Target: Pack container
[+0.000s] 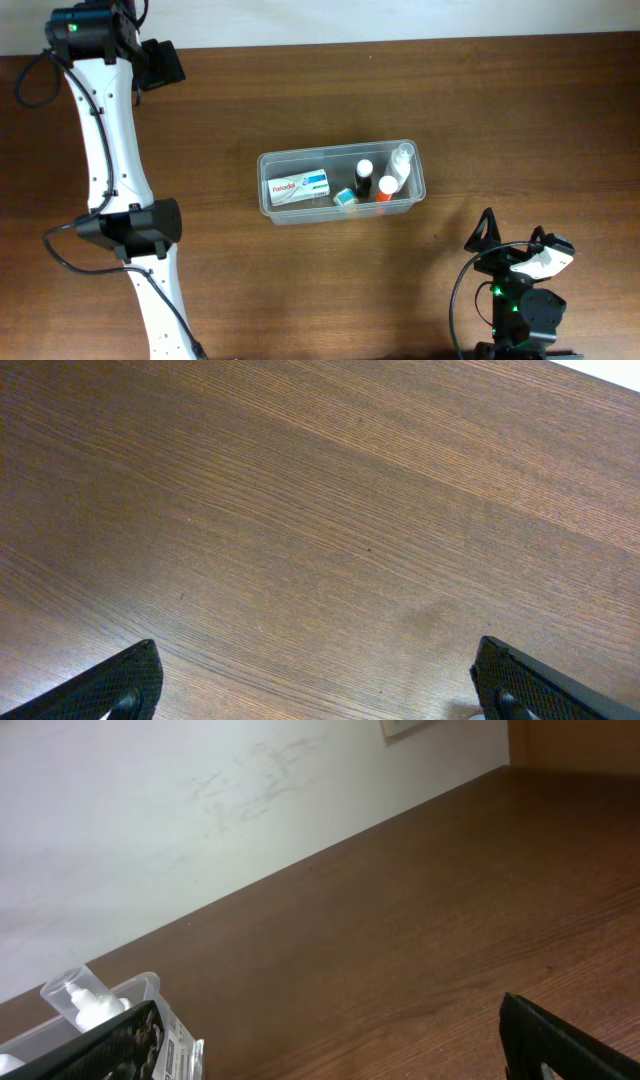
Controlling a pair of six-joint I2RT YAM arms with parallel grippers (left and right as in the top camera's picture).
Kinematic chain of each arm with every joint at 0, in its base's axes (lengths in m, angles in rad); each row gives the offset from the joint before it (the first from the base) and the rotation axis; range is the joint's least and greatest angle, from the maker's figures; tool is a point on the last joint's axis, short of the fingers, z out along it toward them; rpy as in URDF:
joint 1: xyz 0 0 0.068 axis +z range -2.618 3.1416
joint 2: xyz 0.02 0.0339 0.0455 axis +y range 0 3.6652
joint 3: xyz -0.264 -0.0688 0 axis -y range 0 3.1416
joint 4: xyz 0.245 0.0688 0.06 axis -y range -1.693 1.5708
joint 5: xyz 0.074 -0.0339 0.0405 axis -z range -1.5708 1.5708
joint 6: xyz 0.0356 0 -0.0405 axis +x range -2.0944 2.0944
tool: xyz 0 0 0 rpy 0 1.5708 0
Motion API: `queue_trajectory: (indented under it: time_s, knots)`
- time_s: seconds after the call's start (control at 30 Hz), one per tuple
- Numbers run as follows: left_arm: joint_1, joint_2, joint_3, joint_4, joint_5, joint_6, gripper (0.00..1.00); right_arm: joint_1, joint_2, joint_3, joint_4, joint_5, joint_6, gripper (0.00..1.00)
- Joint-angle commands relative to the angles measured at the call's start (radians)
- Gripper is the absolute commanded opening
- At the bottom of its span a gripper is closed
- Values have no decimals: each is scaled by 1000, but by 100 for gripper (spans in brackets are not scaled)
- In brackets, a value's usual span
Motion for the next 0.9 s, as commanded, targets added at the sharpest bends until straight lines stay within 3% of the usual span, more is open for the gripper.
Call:
queue_trajectory:
  time_s: [0.0,0.7,0.87]
  knots:
    - [-2,-11,4,-1,-11,16,99,-8,-11,-5,-5,19,5,98]
    - [-1,-11,4,-1,-11,16,99,-8,-11,-5,-5,19,0,98]
    - [-2,-11,4,-1,-11,16,99,-8,-11,-5,-6,16,-192,98]
